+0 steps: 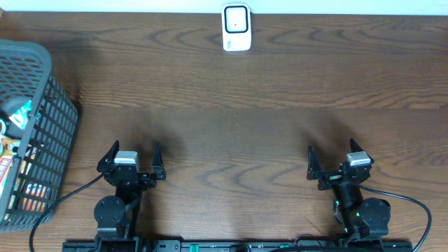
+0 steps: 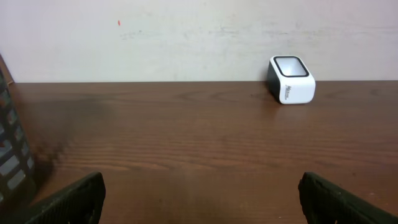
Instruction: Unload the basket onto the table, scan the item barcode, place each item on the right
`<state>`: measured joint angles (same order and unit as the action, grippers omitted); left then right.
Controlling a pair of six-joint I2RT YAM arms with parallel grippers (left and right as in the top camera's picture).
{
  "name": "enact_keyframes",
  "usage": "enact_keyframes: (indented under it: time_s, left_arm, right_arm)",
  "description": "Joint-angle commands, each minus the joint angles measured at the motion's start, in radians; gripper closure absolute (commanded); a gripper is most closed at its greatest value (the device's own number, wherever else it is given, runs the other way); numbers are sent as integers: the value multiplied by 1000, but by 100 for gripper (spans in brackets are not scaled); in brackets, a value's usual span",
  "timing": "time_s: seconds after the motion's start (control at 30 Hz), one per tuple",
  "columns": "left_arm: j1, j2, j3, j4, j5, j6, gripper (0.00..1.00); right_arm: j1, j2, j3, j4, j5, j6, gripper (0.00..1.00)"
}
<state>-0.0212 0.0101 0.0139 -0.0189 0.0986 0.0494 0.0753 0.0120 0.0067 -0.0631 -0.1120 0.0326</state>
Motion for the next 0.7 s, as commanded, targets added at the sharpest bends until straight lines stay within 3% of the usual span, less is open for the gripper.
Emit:
enact_keyframes:
  time_s: [0.0,0.07,0.2,0.27,0.4,0.53,0.67]
  left_arm:
    - [4,-6,-10,-45,14,-5,2]
    - [4,-6,-10,-23,49,-34,2]
    - [3,-6,-10,107,501,-328,2]
    - [3,-6,-10,126,615,-380,2]
    - [2,-6,-10,344,631,-587,2]
    - [2,-6,3,708,558,-644,2]
    - [3,2,92,751,367,-678,2]
  right_arm:
    - [5,-3,0,-4,1,-15,1]
    - [5,-3,0,-4,1,-15,1]
    - [5,-3,0,-4,1,-15,1]
    - [5,-3,0,-4,1,-15,1]
    - [5,-3,0,-4,1,-15,1]
    - [5,-3,0,-4,1,-15,1]
    - [5,-3,0,-4,1,-15,1]
